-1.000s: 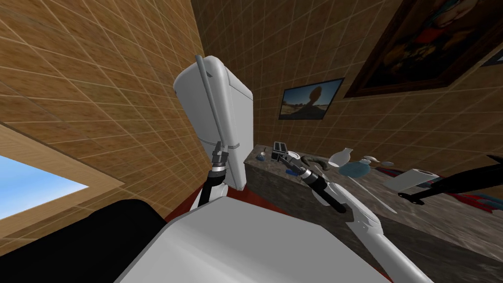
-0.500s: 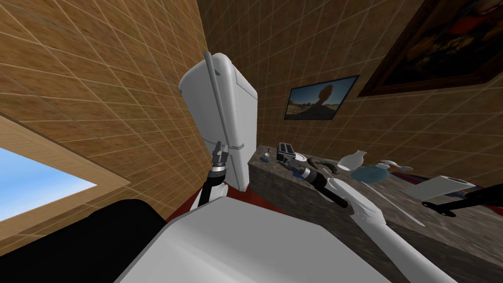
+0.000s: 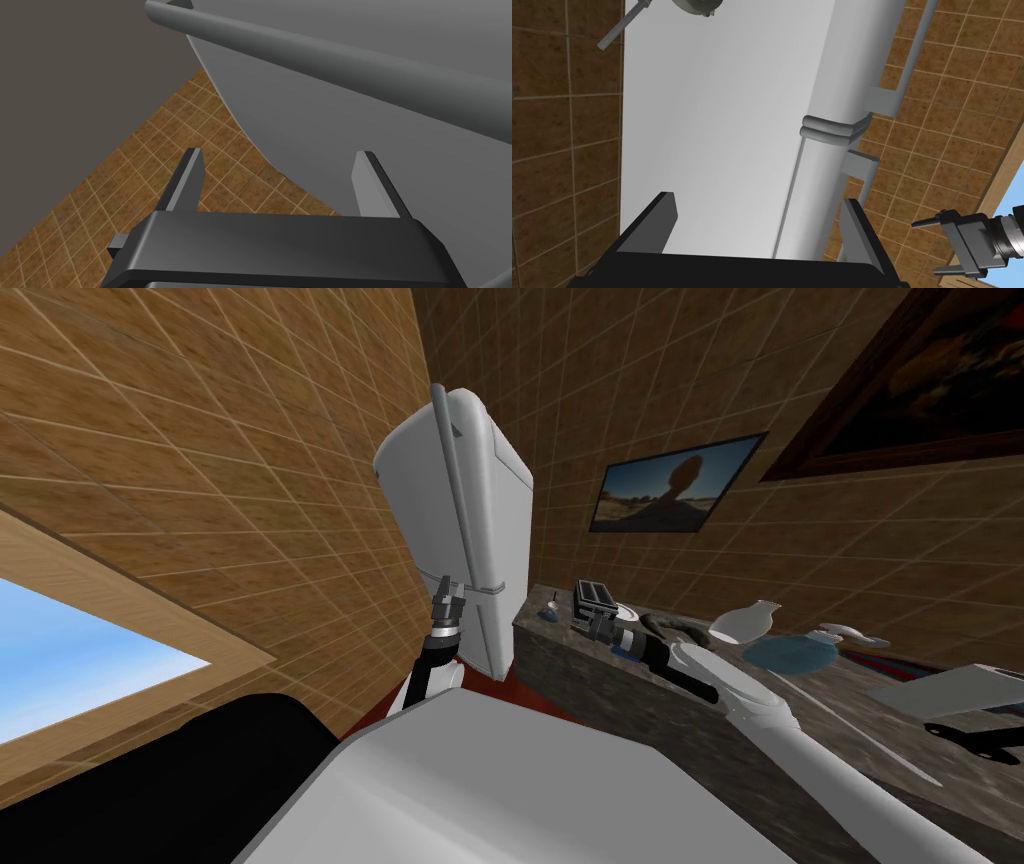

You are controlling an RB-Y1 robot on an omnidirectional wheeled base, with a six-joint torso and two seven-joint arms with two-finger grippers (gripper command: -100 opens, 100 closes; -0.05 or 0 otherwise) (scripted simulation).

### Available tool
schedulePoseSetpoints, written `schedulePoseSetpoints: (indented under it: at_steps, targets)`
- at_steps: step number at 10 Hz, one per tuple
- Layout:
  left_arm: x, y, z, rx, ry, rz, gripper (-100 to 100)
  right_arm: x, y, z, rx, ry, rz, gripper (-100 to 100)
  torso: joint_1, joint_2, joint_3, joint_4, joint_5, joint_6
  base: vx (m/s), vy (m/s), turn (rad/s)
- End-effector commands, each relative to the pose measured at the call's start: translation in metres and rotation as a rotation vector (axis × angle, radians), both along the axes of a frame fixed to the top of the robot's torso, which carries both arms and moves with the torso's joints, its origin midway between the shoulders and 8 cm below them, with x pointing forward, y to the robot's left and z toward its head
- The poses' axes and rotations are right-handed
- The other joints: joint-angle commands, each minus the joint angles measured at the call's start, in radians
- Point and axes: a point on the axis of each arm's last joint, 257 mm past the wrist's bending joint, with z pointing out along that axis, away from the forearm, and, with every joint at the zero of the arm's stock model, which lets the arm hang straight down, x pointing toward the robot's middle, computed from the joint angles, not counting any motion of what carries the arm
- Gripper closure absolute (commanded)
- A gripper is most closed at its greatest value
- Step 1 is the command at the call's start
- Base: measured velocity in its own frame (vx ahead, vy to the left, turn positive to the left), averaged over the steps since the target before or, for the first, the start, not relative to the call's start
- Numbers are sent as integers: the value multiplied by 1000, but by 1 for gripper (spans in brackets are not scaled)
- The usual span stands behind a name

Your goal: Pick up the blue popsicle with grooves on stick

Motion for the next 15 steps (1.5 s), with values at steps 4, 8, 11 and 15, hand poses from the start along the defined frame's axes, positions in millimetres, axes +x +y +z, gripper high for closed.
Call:
schedulePoseSetpoints:
  at_steps: [4, 8, 11, 15]
  targets:
    - [0, 0, 0, 0, 0, 0, 0, 5, -45, -48, -257, 42, 26, -100, -1, 1, 1, 0, 0, 0, 39, 87, 31]
    - [0, 0, 0, 0, 0, 0, 0, 1, -90, -82, -458, 90, 50, -100, -3, 1, 0, 0, -1, 0, 42, 68, 27]
    - [0, 0, 0, 0, 0, 0, 0, -3, -123, -101, -557, 133, 46, -100, -2, 1, 0, 0, 0, 0, 44, 60, 16]
    - [0, 0, 0, 0, 0, 0, 0, -17, -175, -125, -725, 204, 66, -100, -5, 2, 1, 0, -1, 1, 36, 41, 14]
